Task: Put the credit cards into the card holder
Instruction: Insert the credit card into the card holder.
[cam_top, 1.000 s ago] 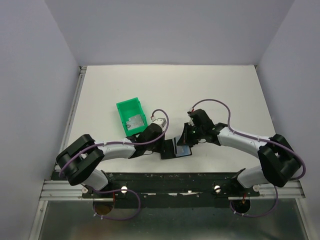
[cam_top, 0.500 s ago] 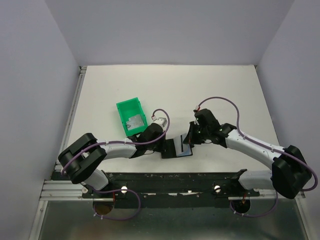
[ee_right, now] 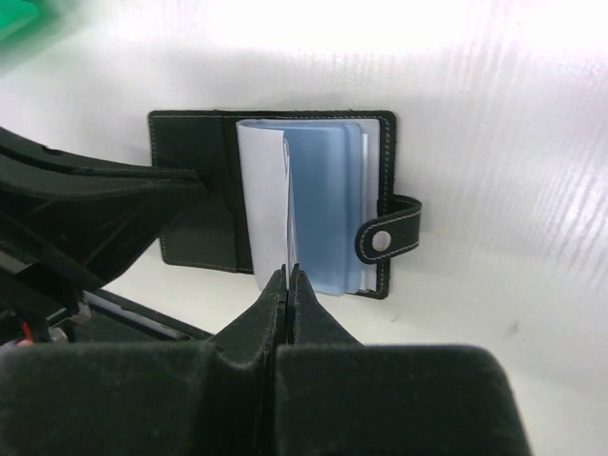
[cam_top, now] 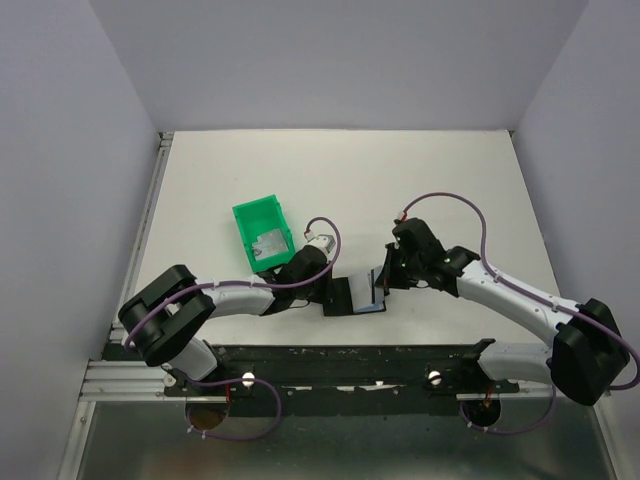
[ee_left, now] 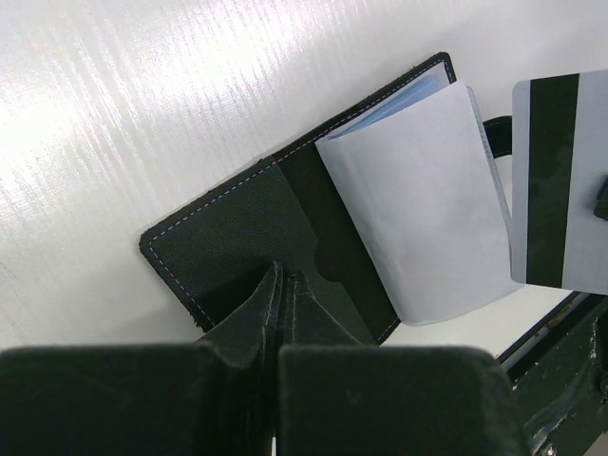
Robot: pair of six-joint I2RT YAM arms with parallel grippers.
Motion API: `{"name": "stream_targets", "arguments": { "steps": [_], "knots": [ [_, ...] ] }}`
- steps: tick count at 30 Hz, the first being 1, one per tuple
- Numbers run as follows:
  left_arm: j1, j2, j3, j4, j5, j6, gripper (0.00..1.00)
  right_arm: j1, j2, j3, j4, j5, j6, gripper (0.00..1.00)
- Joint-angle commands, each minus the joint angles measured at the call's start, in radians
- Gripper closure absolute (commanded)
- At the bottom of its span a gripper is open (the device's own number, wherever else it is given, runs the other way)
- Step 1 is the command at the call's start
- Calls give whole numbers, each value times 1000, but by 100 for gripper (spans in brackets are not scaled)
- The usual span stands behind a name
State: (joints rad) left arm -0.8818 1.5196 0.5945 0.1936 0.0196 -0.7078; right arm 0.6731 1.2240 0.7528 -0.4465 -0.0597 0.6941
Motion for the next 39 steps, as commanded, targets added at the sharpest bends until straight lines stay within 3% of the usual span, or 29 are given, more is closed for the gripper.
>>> {"name": "stream_targets", "arguments": {
  "steps": [1, 39],
  "knots": [
    [-6, 28, 4, -26, 9, -1, 100, 2, 19, 36, -80, 92, -16, 99],
    [-8, 50, 2, -11, 11, -5, 100, 2, 106, 49, -101, 81, -71, 100]
  ]
}}
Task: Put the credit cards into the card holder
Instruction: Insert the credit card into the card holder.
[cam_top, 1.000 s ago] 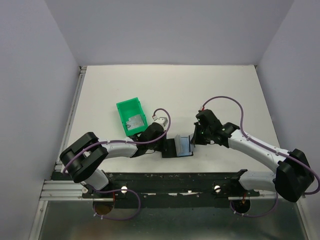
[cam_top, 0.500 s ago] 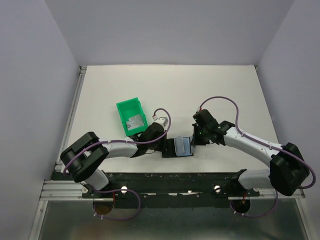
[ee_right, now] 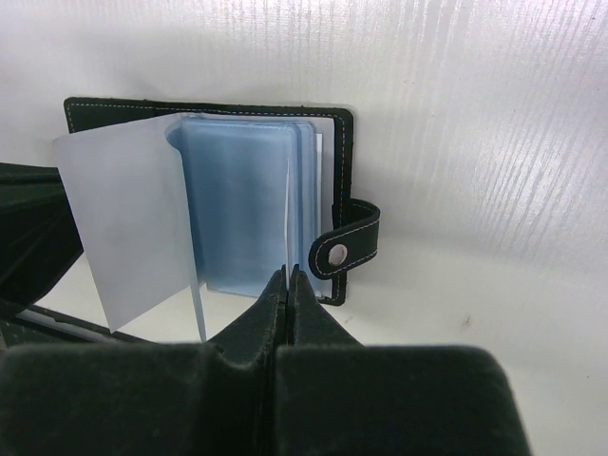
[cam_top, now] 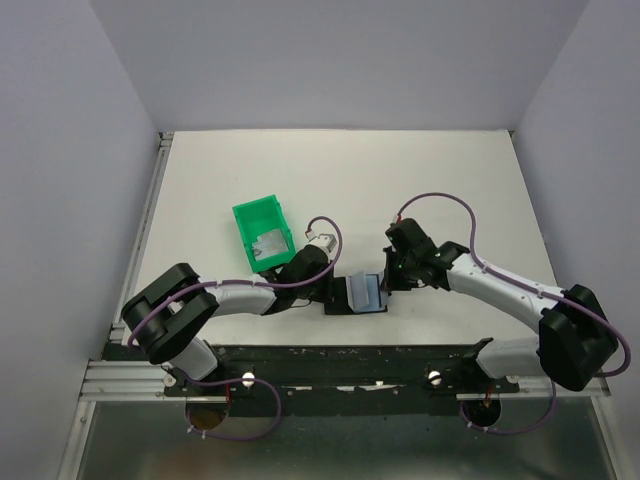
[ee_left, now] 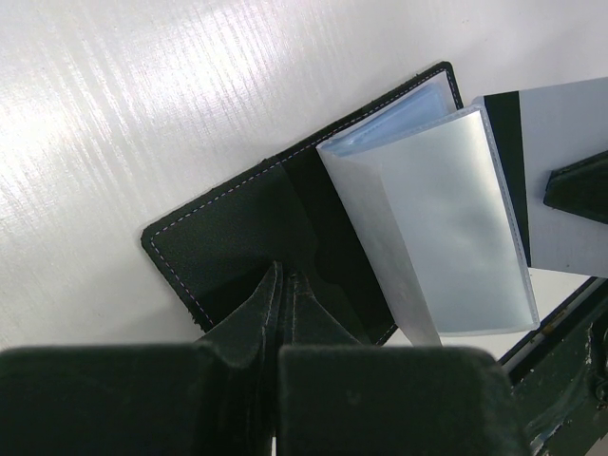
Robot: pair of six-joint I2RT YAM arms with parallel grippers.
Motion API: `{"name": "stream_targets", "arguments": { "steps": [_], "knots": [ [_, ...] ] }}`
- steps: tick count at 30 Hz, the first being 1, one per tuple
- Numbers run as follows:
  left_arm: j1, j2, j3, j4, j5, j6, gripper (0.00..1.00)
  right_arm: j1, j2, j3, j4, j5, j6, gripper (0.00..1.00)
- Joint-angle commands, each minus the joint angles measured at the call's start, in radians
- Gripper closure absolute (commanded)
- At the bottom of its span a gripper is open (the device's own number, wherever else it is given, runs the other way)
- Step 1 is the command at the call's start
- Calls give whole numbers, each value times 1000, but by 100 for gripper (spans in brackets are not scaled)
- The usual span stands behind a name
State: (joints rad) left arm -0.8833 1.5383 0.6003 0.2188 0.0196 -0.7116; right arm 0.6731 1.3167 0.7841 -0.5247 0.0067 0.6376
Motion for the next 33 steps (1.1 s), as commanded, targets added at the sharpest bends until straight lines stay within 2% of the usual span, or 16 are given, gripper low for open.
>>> {"name": "stream_targets", "arguments": {
  "steps": [1, 18, 33],
  "knots": [
    [-5, 31, -4, -36, 10, 0, 100, 2, 13, 20, -24, 19, -15, 99],
    [-5, 39, -2, -33, 13, -2, 100, 0, 55, 11, 14, -1, -27, 99],
    [-6, 42, 3, -32, 17, -3, 100, 2, 52, -3, 61, -77, -24, 99]
  ]
}}
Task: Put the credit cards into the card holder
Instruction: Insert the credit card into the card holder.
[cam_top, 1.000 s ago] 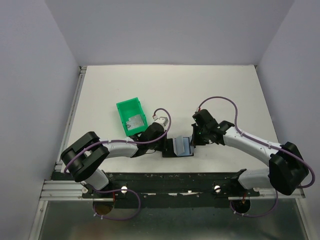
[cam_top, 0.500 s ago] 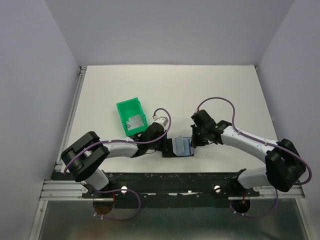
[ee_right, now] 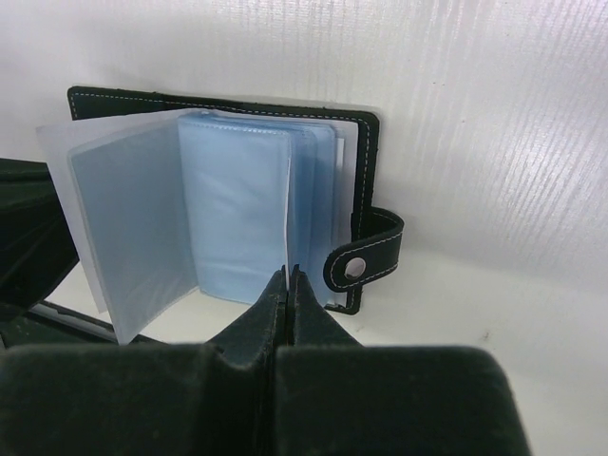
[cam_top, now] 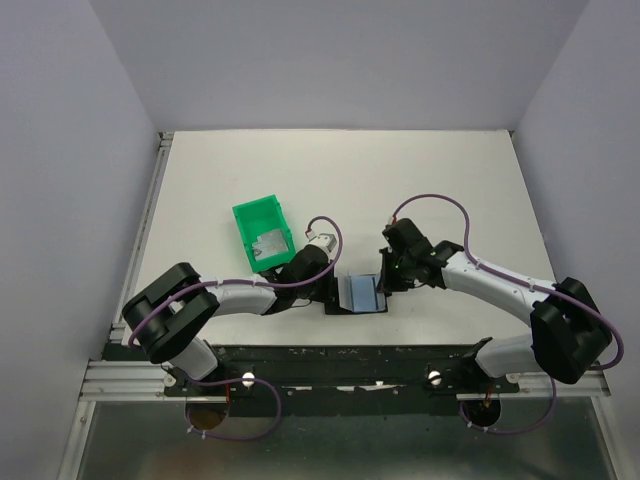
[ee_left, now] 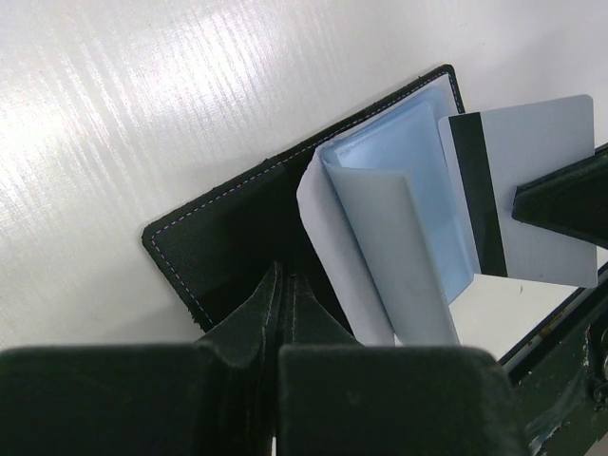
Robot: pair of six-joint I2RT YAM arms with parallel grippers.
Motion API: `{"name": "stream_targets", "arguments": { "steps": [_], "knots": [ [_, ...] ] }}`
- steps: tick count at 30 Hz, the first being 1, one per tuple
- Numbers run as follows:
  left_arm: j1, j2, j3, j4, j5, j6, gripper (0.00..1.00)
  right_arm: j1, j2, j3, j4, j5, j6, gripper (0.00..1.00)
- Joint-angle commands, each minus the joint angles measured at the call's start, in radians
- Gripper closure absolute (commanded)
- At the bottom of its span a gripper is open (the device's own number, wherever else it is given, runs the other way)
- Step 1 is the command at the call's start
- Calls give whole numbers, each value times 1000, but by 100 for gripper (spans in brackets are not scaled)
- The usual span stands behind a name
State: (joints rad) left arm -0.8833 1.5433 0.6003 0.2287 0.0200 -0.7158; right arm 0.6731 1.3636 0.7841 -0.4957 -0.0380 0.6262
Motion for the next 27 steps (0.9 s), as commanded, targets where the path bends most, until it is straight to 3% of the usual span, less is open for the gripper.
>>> {"name": "stream_targets", "arguments": {
  "steps": [1, 18, 27],
  "knots": [
    [-5, 37, 3, -42, 17, 1, 100, 2, 6, -3, 34, -40, -13, 99],
    [-5, 46, 10, -43, 20, 4, 100, 2, 37, -8, 105, -111, 9, 99],
    [-6, 41, 6, -40, 18, 4, 100, 2, 31, -40, 259, -258, 49, 99]
  ]
}}
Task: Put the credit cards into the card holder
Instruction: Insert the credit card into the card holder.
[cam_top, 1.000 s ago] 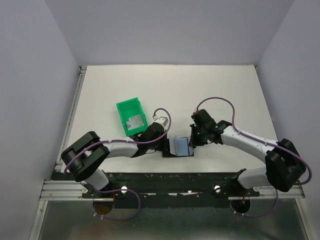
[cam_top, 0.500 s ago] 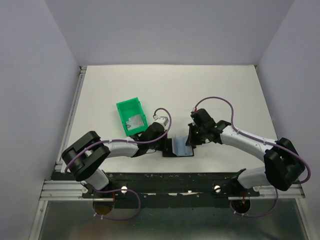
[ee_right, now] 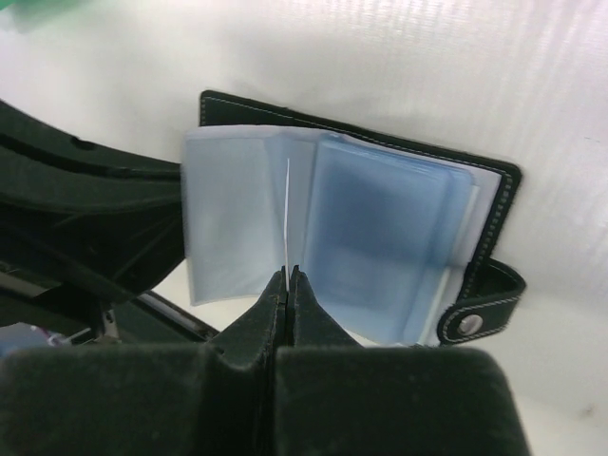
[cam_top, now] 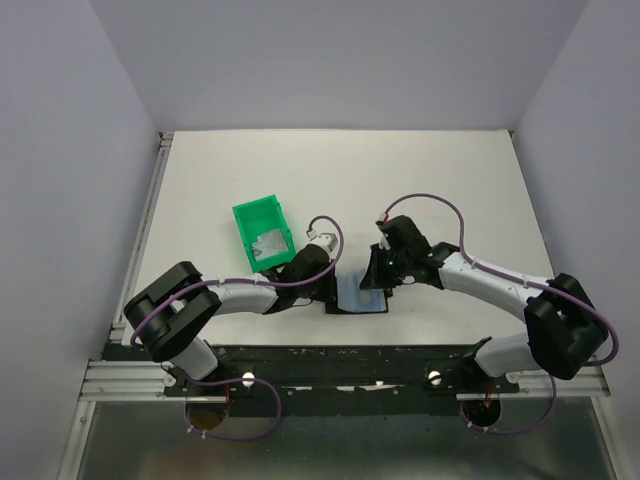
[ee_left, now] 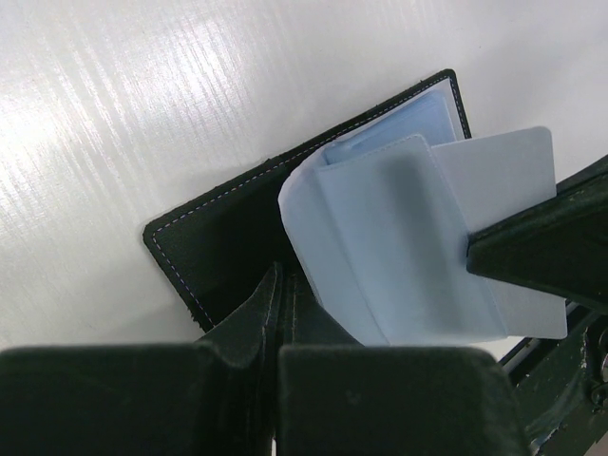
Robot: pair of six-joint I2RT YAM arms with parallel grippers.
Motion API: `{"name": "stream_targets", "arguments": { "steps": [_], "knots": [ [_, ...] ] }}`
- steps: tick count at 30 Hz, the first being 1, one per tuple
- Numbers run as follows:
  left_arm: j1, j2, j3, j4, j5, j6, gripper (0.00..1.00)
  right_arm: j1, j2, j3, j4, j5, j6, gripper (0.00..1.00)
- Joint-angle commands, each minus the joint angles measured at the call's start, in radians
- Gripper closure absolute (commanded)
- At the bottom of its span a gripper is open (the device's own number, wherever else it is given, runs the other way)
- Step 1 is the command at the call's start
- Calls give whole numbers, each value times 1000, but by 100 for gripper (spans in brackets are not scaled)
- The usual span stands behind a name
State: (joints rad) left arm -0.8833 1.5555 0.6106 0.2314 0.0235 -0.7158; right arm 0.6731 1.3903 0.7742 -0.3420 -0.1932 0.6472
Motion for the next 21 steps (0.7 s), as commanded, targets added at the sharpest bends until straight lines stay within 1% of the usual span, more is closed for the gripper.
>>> {"name": "stream_targets", "arguments": {
  "steps": [1, 6, 14, 17, 21],
  "knots": [
    [-6, 28, -5, -43, 10, 4, 100, 0, 6, -33, 121, -121, 32, 99],
    [-6, 6, -5, -53, 3, 10, 100, 0, 55, -50, 221, -205, 63, 99],
    [-5, -6, -3, -69, -13, 21, 100, 2, 160, -105, 446, -299, 146, 100],
    [-6, -18, -5, -86, -14, 18, 100, 2, 177, -110, 449, -285, 163, 99],
    [-6, -75, 0, -145, -76, 29, 100, 3, 154, -104, 396, -233, 157, 99]
  ]
}}
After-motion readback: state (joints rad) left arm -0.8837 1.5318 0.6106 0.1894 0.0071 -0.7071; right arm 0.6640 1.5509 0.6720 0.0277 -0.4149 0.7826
